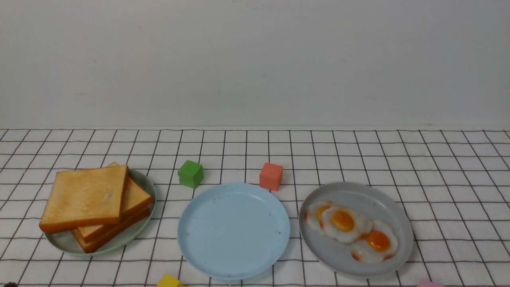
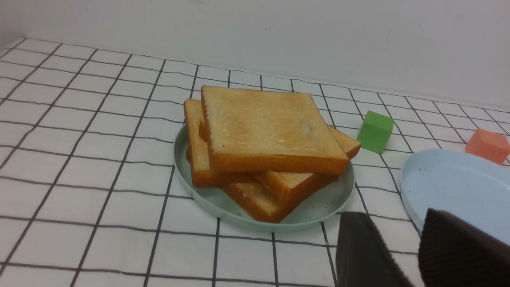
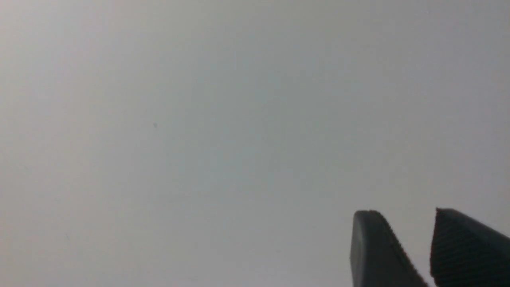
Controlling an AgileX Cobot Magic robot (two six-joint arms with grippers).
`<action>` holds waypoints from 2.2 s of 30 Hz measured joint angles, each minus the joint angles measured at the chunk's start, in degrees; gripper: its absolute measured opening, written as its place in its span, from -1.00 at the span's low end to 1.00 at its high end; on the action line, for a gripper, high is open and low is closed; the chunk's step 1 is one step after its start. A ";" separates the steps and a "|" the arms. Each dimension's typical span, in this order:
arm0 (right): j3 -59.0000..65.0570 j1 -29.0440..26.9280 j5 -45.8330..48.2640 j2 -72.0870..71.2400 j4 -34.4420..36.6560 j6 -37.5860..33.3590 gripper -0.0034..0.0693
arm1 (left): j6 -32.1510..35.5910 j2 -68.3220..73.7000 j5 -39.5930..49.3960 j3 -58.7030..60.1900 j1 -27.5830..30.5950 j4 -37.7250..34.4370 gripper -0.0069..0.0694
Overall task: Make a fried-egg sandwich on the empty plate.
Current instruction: Use the left arm to grab a slice of bread
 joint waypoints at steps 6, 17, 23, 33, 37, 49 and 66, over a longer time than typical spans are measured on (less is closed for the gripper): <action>-3.89 0.00 -0.13 0.65 0.00 6.89 -0.24 | -7.42 0.00 -21.77 0.07 0.00 -3.59 -0.20; -40.11 0.00 24.93 22.62 -1.94 8.78 -0.24 | -12.61 9.50 -18.38 -26.80 0.00 -5.83 -0.20; -48.72 0.00 44.09 35.44 -2.86 8.87 -0.24 | -17.37 22.29 5.58 -39.21 0.00 -7.61 -0.20; -48.72 2.46 55.21 51.02 6.05 6.06 -0.24 | -17.93 43.95 14.54 -39.52 0.00 -4.92 -0.20; -48.72 8.36 58.44 54.75 14.42 -4.03 -0.24 | -18.07 50.61 14.14 -39.52 0.00 -5.51 -0.20; -48.72 18.15 64.96 61.38 28.79 -27.43 -0.24 | -13.60 68.12 20.57 -53.98 10.16 -6.35 -0.20; -48.72 18.20 65.28 61.38 28.74 -28.19 -0.24 | 49.10 92.10 36.47 -64.04 36.55 -57.12 -0.13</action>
